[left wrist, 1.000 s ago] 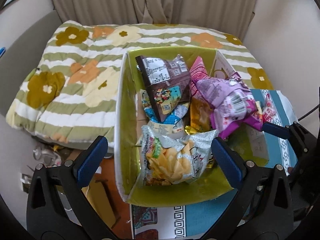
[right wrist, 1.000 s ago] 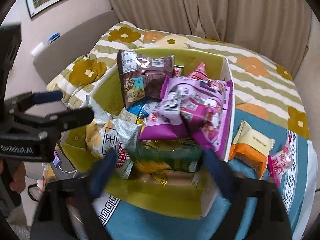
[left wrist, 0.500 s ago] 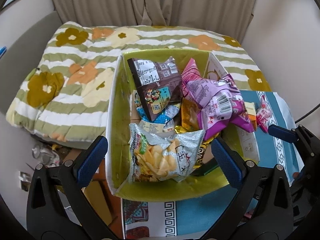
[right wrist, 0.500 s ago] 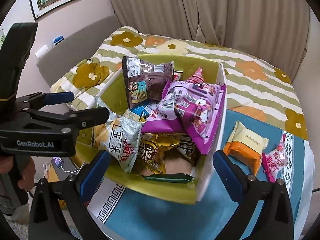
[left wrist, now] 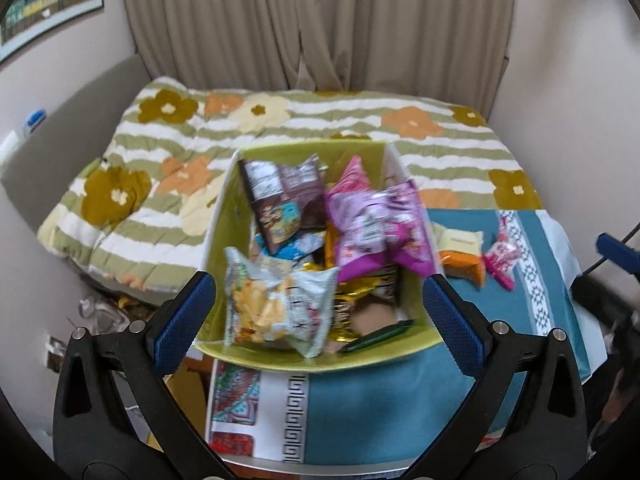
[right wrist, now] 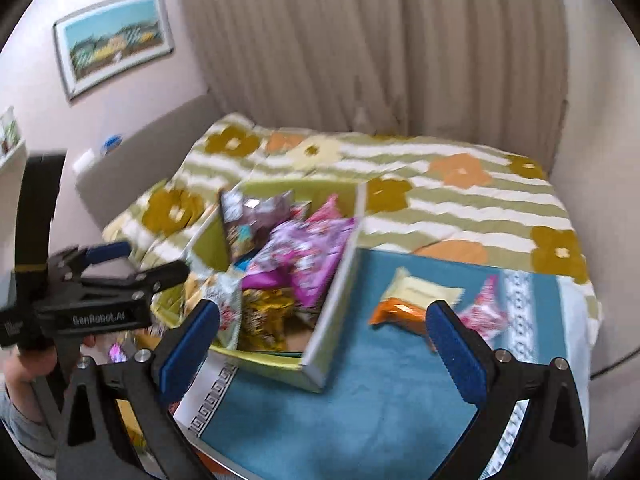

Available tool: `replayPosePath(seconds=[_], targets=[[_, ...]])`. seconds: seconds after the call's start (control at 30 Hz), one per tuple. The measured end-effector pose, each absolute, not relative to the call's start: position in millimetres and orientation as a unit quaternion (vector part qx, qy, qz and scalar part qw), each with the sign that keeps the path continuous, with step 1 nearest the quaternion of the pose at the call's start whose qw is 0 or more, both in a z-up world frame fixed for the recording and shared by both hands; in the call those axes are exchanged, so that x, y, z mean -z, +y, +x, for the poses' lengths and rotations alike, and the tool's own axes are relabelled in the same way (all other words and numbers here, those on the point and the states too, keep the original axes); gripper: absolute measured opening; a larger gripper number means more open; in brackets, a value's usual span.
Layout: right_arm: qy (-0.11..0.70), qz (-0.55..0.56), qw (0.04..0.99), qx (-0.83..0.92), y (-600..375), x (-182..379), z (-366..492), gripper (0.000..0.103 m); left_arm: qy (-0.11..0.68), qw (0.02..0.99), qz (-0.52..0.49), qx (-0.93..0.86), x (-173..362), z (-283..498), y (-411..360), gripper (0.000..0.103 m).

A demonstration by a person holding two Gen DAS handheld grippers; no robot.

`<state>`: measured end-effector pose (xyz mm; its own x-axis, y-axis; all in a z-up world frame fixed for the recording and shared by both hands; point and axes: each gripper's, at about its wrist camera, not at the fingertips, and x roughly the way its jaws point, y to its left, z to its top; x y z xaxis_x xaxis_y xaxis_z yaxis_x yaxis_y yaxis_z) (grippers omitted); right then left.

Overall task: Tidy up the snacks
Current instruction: 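Open both tools to drop the Oishi bag and cracker pack into the box, then move both tools back toward the last two snacks on the runner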

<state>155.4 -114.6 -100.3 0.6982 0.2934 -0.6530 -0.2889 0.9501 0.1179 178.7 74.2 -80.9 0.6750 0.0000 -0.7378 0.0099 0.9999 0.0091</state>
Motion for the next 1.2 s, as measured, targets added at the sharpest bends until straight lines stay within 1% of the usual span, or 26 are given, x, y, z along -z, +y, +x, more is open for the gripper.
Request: replayPosePath(seconds=[0.13,0.2,0.4,0.53,0.67,0.83,1.03,1.2], targets=[[0.321,0.021,0.942,-0.097,-164,87,133,0.103,0.386,0.922,0.017,0.011,74,163,36,0.103],[0.316,0.021,0.945,-0.079,-183,85,127,0.103,0.383,0.923,0.015,0.02,73,159,19,0.103],[0.319,0.024,0.945,-0.064,-241,86,117,0.103,0.38,0.924,0.018,0.048,79,158,-51,0.103],[0.325,0.02,0.943,-0.065,-273,91,121,0.103,0.387,0.92,0.014,0.062,93,170,-93,0.103],[0.342,0.017,0.937,-0.068,-304,106,137,0.103,0.405,0.912,0.03,0.062,117,194,-132,0.103],[0.374,0.042,0.924,-0.075,-330,136,164,0.103,0.433,0.899,0.04,0.053,149,237,-155,0.103],[0.41,0.071,0.906,-0.076,-343,173,200,0.103,0.482,0.874,0.044,0.041,197,296,-165,0.103],[0.439,0.101,0.89,-0.072,-345,200,234,0.103,0.523,0.85,0.047,0.038,237,329,-164,0.103]])
